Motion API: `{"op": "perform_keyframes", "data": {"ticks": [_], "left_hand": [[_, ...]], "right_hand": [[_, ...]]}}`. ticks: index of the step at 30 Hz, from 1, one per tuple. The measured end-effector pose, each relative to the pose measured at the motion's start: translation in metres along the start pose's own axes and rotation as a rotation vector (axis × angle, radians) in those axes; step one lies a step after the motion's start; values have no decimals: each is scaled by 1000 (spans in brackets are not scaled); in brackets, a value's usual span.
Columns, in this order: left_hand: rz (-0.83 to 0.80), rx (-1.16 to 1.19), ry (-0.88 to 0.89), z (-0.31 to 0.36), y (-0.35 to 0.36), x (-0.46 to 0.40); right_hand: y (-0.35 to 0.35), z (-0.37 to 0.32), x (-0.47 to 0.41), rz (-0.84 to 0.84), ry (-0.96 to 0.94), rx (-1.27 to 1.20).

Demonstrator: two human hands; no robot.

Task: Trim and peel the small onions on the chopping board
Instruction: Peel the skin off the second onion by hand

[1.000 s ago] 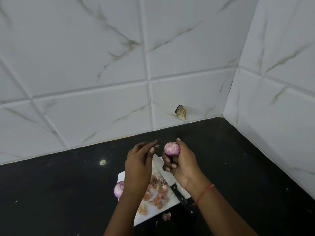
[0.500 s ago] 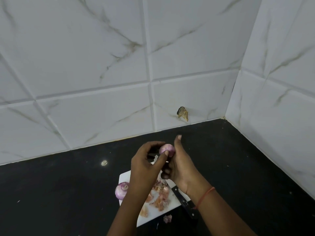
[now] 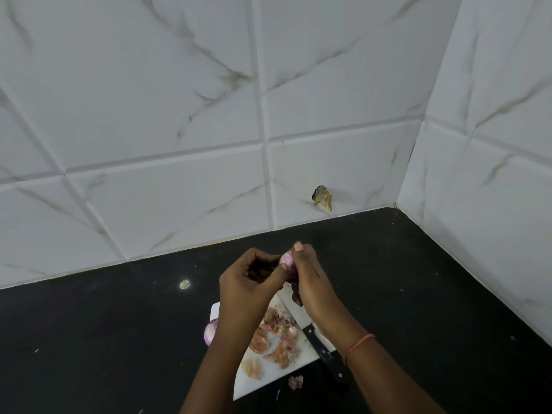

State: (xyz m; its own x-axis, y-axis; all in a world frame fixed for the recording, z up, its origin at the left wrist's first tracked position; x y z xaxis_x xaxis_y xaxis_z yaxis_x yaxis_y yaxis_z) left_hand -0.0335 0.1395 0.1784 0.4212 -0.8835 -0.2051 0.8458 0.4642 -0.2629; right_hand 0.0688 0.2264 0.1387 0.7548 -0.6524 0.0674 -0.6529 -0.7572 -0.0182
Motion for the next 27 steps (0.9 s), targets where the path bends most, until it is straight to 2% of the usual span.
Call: {"op": "perform_keyframes", "data": {"ticks": [27], "left_hand": [[-4, -6, -17, 9, 0, 9]], "right_hand": [[-5, -7, 12, 54, -13, 89]]}}
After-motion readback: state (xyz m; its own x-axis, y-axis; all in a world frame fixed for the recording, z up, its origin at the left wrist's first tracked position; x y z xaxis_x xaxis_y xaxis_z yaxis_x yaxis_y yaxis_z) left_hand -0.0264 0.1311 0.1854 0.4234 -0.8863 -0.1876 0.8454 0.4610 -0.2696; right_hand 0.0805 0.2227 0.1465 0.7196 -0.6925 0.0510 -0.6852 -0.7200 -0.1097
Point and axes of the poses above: each hand's wrist, its own x-axis away from the middle knuckle, its own y-axis out of the palm, z = x × y, the point moved 10 cm from there along -x, towards the middle knuckle, and after that the axes turned 15 degrees about -z, right-handed, at the moved point
